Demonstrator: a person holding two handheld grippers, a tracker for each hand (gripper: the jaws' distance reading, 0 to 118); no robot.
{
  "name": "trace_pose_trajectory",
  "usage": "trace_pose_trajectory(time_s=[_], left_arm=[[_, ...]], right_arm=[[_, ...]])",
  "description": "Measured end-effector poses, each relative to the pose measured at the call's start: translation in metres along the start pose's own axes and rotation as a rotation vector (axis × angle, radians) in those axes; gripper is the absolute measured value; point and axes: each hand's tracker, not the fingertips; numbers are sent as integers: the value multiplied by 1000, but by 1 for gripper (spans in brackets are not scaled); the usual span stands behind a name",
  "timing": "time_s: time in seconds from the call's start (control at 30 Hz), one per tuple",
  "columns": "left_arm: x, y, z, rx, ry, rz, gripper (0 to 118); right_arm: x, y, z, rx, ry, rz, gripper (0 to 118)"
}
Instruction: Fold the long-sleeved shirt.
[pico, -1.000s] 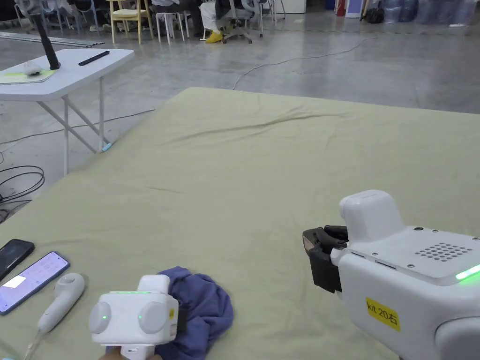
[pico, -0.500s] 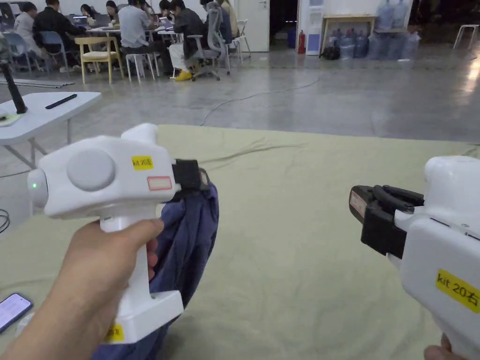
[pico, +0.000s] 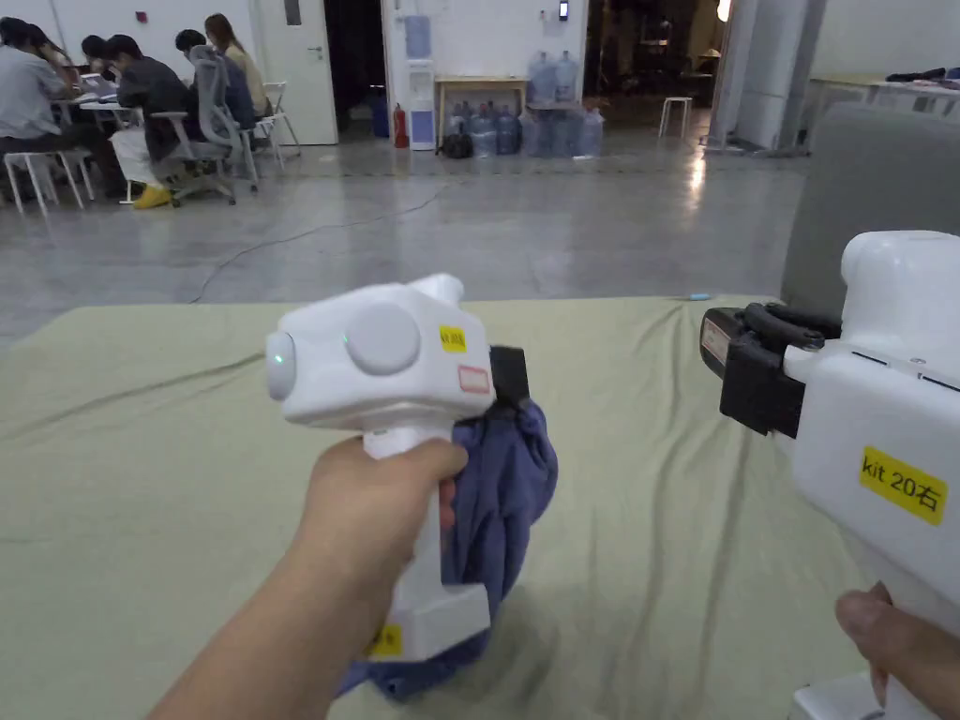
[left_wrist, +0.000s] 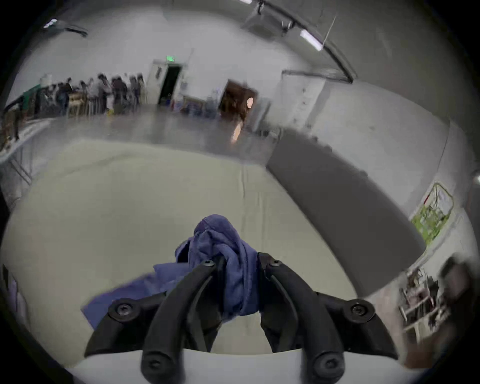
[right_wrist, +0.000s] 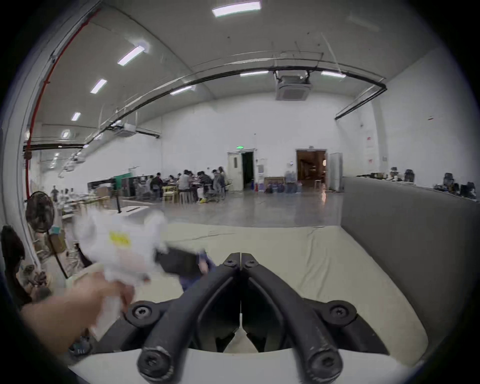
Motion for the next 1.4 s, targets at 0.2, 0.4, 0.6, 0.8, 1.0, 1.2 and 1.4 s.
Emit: trace_pose_trajectory(time_s=[0.2,0.4,0.6,0.8,1.0,1.2,1.4], left_arm=[[27,-142,-157,-338,-15,51,17],[11,-178,-176,-396,-307,344,112],[-6,-78,-46,-39,-174,2,111],[-60,-92,46,41,243,-103,0],[-117,-170,34,-156,216,111,0],[-147,-170,-19,-184,235,158,0],[-190,-178,-115,-305,317,208,107]], right_arm=[[37,-29,11,-49,-71,36,0],[58,-60,7,-133,-36,8,0],[56,-53,8,-34,87,-111,0],[32,-80,-23,-178,23,-56,0],[5,-151,-39,-363,92,-75,0],[5,-173,-52,-427,100,-88,0],[28,-194,-71,-501,35,-141,0]])
